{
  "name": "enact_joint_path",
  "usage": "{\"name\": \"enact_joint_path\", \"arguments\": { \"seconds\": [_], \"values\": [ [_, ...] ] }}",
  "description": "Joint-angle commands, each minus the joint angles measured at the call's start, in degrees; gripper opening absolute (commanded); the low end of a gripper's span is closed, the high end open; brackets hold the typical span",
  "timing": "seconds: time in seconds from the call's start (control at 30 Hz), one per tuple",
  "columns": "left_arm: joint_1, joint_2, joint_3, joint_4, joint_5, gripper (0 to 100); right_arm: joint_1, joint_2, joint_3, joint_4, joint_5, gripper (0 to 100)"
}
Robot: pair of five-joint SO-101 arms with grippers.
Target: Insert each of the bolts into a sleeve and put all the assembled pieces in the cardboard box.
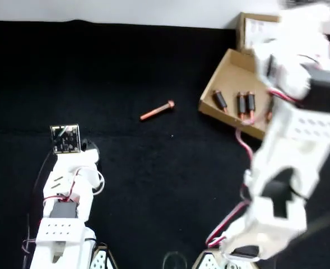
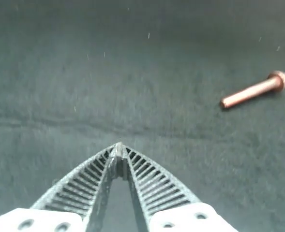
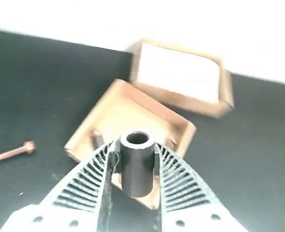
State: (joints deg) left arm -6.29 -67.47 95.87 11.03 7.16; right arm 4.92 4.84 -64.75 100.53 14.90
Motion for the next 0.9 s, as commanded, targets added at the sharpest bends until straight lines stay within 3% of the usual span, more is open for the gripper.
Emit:
{"name": "enact_joint_path", "arguments": {
  "seconds": [0.0,0.3,0.47,0.63,0.87],
  "values": [
    [1.1,4.4,-3.6,-0.6,0.2,2,8.4,-14.4,10.3,0.6,-3.0,0.9],
    [1.0,25.0,-16.8,2.0,0.3,2,22.4,-36.2,38.5,0.3,-3.2,0.9],
    [1.1,39.4,-36.4,19.5,0.3,2,30.5,-44.4,51.5,-1.9,-3.2,0.9],
    [1.3,53.8,-59.4,36.8,0.0,2,40.7,-54.5,65.8,-10.5,-3.2,0.9],
    [5.5,71.5,-85.8,53.0,-0.3,2,49.3,-71.4,90.1,-25.5,-3.2,0.9]
  ]
}}
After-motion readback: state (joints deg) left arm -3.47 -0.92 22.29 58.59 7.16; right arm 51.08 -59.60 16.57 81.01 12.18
